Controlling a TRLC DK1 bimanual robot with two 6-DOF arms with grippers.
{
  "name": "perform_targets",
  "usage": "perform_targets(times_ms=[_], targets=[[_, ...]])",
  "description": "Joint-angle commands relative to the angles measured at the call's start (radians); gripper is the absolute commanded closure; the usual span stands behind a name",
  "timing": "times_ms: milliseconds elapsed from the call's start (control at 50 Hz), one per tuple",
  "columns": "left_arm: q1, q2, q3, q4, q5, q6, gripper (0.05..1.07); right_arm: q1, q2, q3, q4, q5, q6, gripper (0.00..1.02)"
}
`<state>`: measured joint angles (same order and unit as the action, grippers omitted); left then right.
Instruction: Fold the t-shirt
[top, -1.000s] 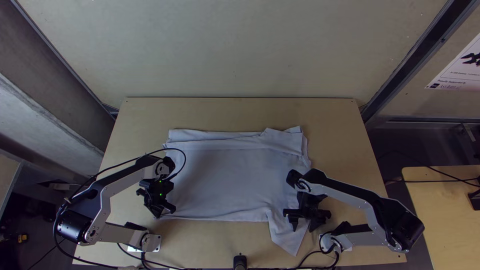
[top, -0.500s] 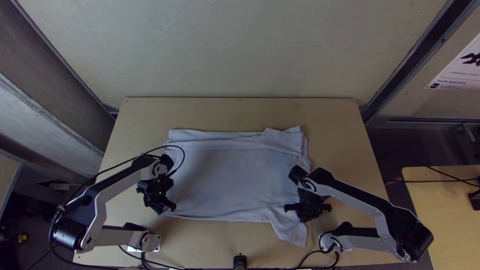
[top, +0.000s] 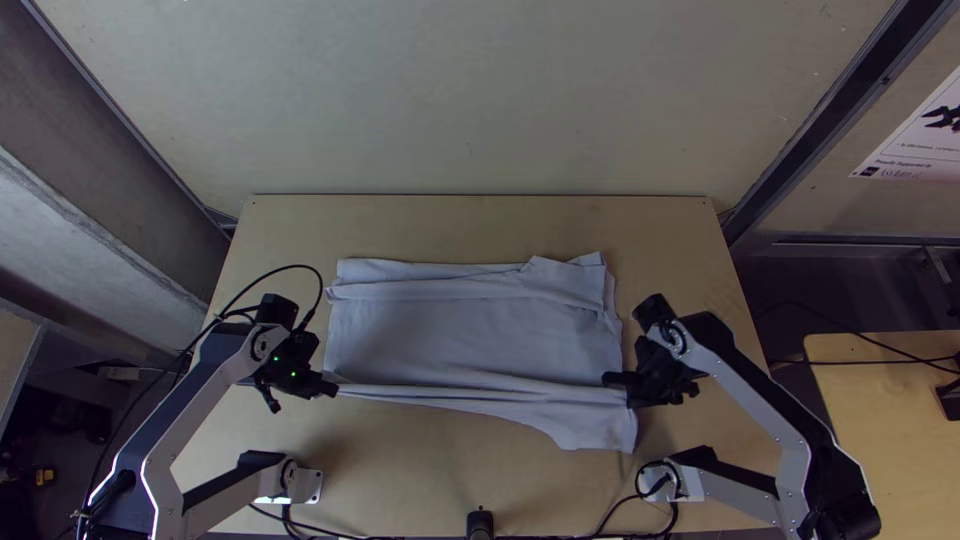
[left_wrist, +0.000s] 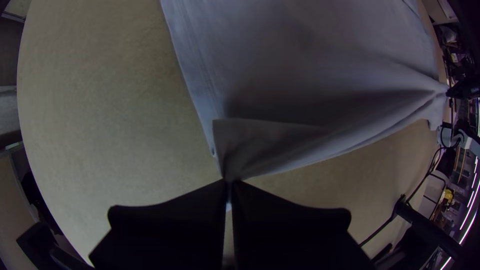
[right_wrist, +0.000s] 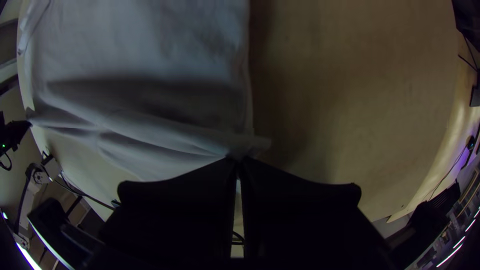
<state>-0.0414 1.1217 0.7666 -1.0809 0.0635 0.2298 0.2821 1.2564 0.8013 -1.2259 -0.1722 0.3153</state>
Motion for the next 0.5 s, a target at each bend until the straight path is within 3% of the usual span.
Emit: perform_targets(times_ms=[0, 480], targets=[[0.023, -0.013, 0.034, -0.004, -0.001, 0.032, 1.04, -0.032, -0.009, 0.065, -0.029, 0.023, -0.03, 0.99], [0.025, 0.164, 0.283, 0.033, 0.018, 0.006, 1.04, -0.072, 0.19, 0.338, -0.024, 0.036, -0.035, 0.99]])
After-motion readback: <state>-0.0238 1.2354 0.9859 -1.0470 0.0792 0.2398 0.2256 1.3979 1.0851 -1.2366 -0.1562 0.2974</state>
